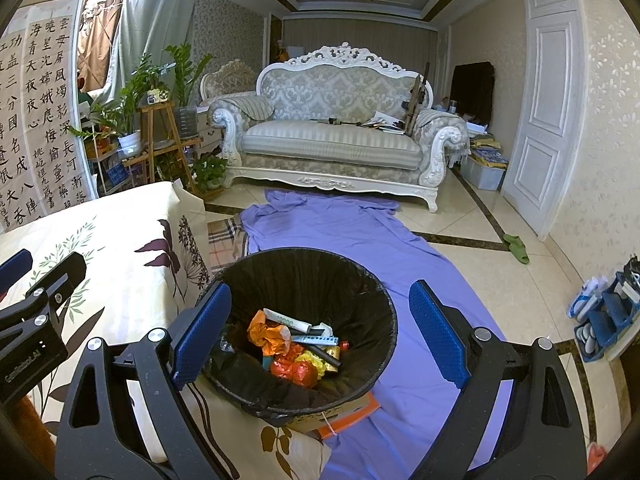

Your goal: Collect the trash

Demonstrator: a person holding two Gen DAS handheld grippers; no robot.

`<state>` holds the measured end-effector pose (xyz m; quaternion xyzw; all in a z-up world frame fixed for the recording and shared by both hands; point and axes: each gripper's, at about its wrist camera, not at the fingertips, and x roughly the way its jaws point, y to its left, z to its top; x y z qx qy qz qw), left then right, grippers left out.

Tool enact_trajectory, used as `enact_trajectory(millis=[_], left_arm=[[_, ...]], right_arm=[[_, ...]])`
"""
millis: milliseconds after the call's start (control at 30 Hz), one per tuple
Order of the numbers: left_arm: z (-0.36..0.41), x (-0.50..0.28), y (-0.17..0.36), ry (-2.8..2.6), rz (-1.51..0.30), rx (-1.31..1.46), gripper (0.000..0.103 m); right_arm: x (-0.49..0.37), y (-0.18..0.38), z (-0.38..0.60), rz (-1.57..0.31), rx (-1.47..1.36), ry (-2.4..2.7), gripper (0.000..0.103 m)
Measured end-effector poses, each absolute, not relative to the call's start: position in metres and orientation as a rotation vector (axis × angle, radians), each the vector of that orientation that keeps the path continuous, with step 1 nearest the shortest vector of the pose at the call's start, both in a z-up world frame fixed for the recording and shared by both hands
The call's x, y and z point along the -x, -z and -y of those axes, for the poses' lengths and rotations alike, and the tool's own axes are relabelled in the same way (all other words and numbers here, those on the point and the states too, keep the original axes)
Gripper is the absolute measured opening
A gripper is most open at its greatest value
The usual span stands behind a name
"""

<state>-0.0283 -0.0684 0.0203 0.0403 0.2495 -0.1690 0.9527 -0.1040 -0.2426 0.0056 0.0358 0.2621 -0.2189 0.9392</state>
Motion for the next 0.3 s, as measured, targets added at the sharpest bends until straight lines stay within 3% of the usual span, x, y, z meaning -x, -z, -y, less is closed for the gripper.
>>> enact_trajectory(millis=[300], left_arm=[[0.030,0.001,-0.010,0.252,-0.564,-0.052,0.085]], right_arm=[[0.074,0.001,0.206,-0.559,-0.021,0.352,0.088]])
